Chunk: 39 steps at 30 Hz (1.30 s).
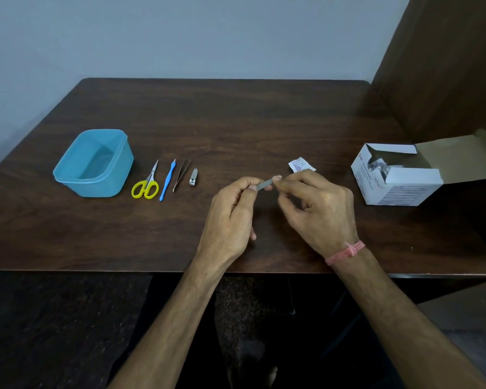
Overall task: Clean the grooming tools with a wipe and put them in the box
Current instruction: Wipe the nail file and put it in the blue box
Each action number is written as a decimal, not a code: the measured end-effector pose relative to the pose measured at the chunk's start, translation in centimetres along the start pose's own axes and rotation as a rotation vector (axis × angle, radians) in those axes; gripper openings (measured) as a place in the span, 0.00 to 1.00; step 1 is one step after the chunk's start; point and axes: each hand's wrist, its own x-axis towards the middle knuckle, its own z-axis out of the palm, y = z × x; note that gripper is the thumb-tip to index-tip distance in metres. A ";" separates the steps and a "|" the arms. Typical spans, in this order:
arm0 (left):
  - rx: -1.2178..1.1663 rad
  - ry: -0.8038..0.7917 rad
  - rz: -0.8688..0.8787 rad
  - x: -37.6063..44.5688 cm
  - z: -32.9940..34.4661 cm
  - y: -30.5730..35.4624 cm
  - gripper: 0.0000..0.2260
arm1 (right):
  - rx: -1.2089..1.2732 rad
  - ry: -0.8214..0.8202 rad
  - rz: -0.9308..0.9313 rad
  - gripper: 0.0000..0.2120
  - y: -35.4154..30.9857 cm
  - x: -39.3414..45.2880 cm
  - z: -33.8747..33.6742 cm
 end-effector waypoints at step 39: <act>-0.051 -0.060 -0.006 0.4 0.3 -1.0 0.14 | 0.069 0.016 0.002 0.08 -0.4 0.2 -0.3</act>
